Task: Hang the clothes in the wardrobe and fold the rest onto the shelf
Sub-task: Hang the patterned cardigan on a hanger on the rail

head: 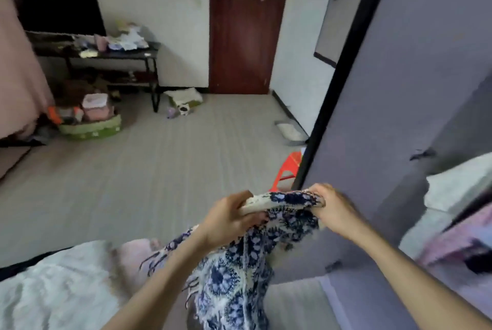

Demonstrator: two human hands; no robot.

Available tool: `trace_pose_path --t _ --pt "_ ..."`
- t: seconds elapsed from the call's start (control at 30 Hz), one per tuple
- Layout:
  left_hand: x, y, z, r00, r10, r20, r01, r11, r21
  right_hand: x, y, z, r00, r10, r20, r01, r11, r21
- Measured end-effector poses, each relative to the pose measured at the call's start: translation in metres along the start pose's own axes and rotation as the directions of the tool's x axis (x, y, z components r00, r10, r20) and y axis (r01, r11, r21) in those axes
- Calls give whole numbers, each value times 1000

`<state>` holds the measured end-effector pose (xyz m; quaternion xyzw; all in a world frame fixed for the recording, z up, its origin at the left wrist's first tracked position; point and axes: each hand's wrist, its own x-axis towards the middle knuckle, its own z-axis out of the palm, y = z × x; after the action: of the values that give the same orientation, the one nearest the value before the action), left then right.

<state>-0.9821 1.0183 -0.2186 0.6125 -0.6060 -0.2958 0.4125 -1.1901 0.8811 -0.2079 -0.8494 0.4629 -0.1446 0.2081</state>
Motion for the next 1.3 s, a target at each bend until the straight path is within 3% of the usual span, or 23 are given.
trace_pose_path --t 0.07,0.13,0.23,0.33,0.4,0.53,0.63,0.7,0.8,0.87,0.93,1.1,1.17,1.23,1.3 --pt "38 32 50 992 114 61 -118 991 69 -23 58 -37 964 79 -253 -74 997 30" --pt "65 59 94 978 180 105 -189 979 81 -47 109 -64 902 174 -396 -157 985 76" --pt "97 89 149 958 193 211 -217 971 101 -79 166 -99 807 317 -498 -259 948 184" --pt "126 114 196 949 200 245 -240 959 150 -102 203 -134 676 445 -587 -244 887 392" --pt "141 132 227 915 207 345 -261 958 116 -115 219 -156 649 499 -575 -206 842 499" --pt "161 171 287 759 251 600 -179 967 -179 -140 233 -191 725 425 -542 -141 862 487" --pt "180 196 324 705 352 616 -195 931 -308 -154 240 -215 729 442 -524 -183 862 473" --pt "194 209 349 707 404 581 -271 913 -304 -165 249 -233 706 505 -497 -265 839 475" --pt "214 224 380 796 337 503 -194 929 -315 -189 264 -255 702 636 -320 -418 732 537" --pt "226 233 401 801 336 496 -154 916 -371 -204 271 -262 645 728 -233 -483 624 614" --pt "229 241 416 723 422 547 -215 890 -402 -213 273 -266 613 755 -234 -496 597 631" --pt "214 270 457 255 543 800 -206 839 -504 -239 269 -278 651 738 -177 -432 552 714" --pt "205 282 470 121 548 827 -139 835 -533 -252 266 -281 642 752 -148 -448 525 724" --pt "197 292 484 101 568 817 -147 821 -552 -272 269 -286 617 774 -145 -428 484 763" --pt "195 303 498 204 601 773 -204 798 -567 -297 275 -291 563 807 -181 -435 475 765"
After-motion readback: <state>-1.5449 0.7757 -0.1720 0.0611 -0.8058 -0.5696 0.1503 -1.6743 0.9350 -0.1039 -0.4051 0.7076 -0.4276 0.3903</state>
